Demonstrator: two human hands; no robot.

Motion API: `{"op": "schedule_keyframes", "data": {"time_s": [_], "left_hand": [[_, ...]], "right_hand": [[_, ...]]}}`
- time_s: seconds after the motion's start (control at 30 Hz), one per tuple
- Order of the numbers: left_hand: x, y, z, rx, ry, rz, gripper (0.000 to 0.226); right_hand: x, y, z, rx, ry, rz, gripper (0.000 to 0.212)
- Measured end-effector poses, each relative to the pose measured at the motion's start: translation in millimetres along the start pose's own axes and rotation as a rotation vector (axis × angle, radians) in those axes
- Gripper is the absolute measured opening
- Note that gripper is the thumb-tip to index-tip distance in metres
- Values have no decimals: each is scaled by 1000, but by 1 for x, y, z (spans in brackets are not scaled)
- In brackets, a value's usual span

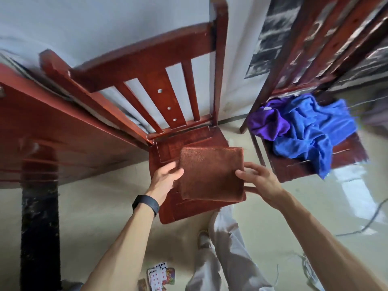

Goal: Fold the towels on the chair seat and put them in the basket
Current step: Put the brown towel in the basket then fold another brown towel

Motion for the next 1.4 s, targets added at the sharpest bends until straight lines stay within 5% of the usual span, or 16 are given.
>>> {"op": "schedule_keyframes", "data": {"time_s": [0.27, 0.57, 0.97, 1.4], "left_hand": [[157, -119, 128, -299, -273, -208, 41], [265, -349, 221, -702, -413, -316, 29], [320, -701, 286, -1050, -514, -463, 31], [342, -980, 285, -1240, -559, -552, 29]], "right_hand": [[-94, 38, 207, 295, 376, -67, 34], [-130, 146, 410, 699, 711, -206, 33], [-142, 365, 590, 1081, 928, -307, 36], [-155, 580, 680, 1247, 966, -363, 32]]}}
Point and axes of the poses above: each hand's wrist, its own z-axis away from the middle knuckle, its own y-axis out of the back of the hand, x = y × z, the point moved 4 cm from there along -z, towards the middle knuckle, and after that the axes turned 7 degrees about -x, right-handed, at the moved point
